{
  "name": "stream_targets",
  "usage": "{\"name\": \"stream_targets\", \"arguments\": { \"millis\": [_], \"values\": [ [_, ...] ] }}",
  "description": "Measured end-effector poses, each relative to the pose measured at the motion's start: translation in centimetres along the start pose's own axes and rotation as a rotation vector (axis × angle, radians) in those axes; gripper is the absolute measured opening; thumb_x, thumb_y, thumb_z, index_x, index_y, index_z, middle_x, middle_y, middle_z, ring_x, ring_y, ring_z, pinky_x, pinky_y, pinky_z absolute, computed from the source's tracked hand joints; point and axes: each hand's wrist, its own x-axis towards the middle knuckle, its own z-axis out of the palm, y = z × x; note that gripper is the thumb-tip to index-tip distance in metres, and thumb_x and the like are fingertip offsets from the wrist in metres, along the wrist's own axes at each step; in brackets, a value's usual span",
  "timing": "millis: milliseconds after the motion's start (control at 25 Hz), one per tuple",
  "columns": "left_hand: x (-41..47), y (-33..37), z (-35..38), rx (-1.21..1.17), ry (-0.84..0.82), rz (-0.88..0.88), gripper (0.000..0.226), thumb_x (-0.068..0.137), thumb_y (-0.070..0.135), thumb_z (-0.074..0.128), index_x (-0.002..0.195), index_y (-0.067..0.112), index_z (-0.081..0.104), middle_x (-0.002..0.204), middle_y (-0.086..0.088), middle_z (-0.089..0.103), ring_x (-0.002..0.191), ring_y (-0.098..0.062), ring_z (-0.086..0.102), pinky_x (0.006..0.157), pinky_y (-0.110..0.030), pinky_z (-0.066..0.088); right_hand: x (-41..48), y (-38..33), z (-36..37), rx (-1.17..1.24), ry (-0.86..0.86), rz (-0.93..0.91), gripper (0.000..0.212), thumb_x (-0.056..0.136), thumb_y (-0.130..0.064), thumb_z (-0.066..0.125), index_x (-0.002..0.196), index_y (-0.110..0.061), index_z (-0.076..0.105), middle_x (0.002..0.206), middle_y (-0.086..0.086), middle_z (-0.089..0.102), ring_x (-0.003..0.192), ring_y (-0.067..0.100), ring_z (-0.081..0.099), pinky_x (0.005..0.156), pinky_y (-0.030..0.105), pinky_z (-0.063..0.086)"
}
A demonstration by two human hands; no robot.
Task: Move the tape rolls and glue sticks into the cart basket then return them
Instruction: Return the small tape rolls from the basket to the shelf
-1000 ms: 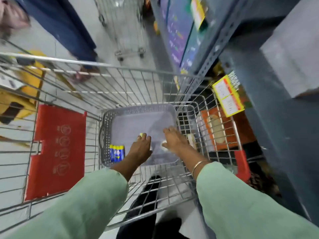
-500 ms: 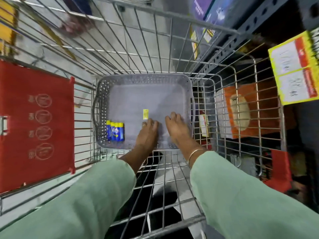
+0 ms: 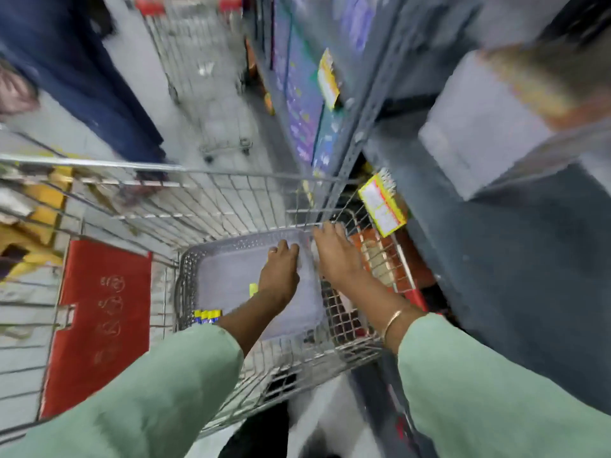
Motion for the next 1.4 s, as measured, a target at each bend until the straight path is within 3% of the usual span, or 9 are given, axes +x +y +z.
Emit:
{"name": "stream_targets", "arguments": {
  "millis": [200, 320, 640, 800, 920, 1000, 1080, 1240, 1400],
  "values": [
    [-3.2, 12.3, -6.3, -0.019, 0.141, 0.383, 0.052, 0.081, 0.003, 0.058, 0.13, 0.011, 0.042, 0.124, -0.012, 0.046, 0.111, -0.032, 0.046, 0.087, -0.045, 0.049, -8.6, 4.8, -13.8, 0.164, 0.247, 0.195, 0.034, 0.087, -0.009, 0.056, 0.12, -0.009, 0.049, 0.127, 0.015, 0.046, 0.125, 0.033, 0.038, 0.093, 0.044, 0.046],
    [-4.6, 19.4, -6.5, 0.038, 0.063, 0.6, 0.057, 0.08, 0.009, 0.059, 0.134, 0.011, 0.041, 0.125, -0.013, 0.046, 0.112, -0.035, 0.049, 0.094, -0.042, 0.047, -14.8, 9.6, -17.9, 0.226, 0.329, 0.396, 0.034, 0.083, -0.011, 0.062, 0.115, -0.008, 0.052, 0.125, 0.016, 0.05, 0.121, 0.034, 0.043, 0.092, 0.041, 0.047],
    [-8.9, 34.3, 2.0, 0.297, -0.35, 0.947, 0.055, 0.084, 0.016, 0.058, 0.135, 0.012, 0.039, 0.144, -0.011, 0.037, 0.128, -0.03, 0.043, 0.109, -0.035, 0.039, -31.4, 21.0, -11.8, 0.336, 0.234, 1.064, 0.042, 0.084, -0.011, 0.058, 0.126, -0.007, 0.05, 0.126, 0.018, 0.059, 0.117, 0.033, 0.058, 0.094, 0.04, 0.051],
    [-10.0, 35.4, 5.1, 0.376, -0.422, 0.994, 0.057, 0.082, 0.012, 0.06, 0.135, 0.01, 0.039, 0.143, -0.012, 0.039, 0.128, -0.028, 0.044, 0.109, -0.036, 0.04, -33.9, 21.0, -7.8, 0.347, 0.166, 1.122, 0.041, 0.087, -0.006, 0.053, 0.128, -0.004, 0.051, 0.136, 0.018, 0.052, 0.125, 0.032, 0.052, 0.104, 0.04, 0.047],
    [-9.4, 34.6, 5.1, 0.359, -0.43, 1.005, 0.075, 0.079, 0.031, 0.066, 0.141, 0.014, 0.028, 0.146, -0.009, 0.035, 0.131, -0.03, 0.039, 0.108, -0.041, 0.04, -34.0, 20.8, -7.2, 0.367, 0.134, 1.129, 0.057, 0.087, -0.008, 0.059, 0.139, -0.008, 0.037, 0.144, 0.016, 0.039, 0.133, 0.034, 0.039, 0.108, 0.04, 0.041],
    [-8.7, 33.9, 4.7, 0.3, -0.362, 0.99, 0.085, 0.08, 0.052, 0.056, 0.146, 0.018, 0.015, 0.151, -0.008, 0.027, 0.138, -0.032, 0.028, 0.111, -0.044, 0.035, -34.1, 20.9, -7.5, 0.402, 0.117, 1.132, 0.08, 0.081, -0.016, 0.071, 0.146, -0.014, 0.024, 0.149, 0.014, 0.031, 0.138, 0.033, 0.031, 0.111, 0.041, 0.038],
    [-7.6, 33.3, 4.5, 0.253, -0.247, 0.963, 0.079, 0.085, 0.058, 0.035, 0.147, 0.018, 0.008, 0.155, -0.008, 0.021, 0.143, -0.029, 0.019, 0.115, -0.043, 0.028, -34.1, 21.3, -7.7, 0.423, 0.083, 1.149, 0.09, 0.078, -0.022, 0.075, 0.148, -0.02, 0.018, 0.152, 0.012, 0.025, 0.14, 0.032, 0.025, 0.113, 0.041, 0.036],
    [-5.3, 32.1, 4.7, 0.235, -0.154, 0.922, 0.1, 0.061, 0.064, -0.008, 0.147, 0.015, 0.01, 0.159, -0.005, 0.008, 0.147, -0.021, 0.003, 0.12, -0.042, 0.01, -33.9, 21.8, -7.5, 0.352, -0.027, 1.162, 0.074, 0.078, -0.019, 0.075, 0.14, -0.015, 0.036, 0.147, 0.013, 0.033, 0.136, 0.031, 0.035, 0.109, 0.039, 0.041],
    [-4.0, 31.1, 5.5, 0.273, -0.119, 0.931, 0.097, 0.065, 0.059, -0.011, 0.146, 0.012, 0.012, 0.159, -0.005, 0.012, 0.147, -0.02, 0.005, 0.121, -0.04, 0.008, -33.1, 23.7, -10.7, 0.32, 0.026, 1.122, 0.053, 0.076, -0.008, 0.073, 0.124, -0.01, 0.052, 0.132, 0.014, 0.052, 0.121, 0.029, 0.054, 0.096, 0.034, 0.048]
  ]
}}
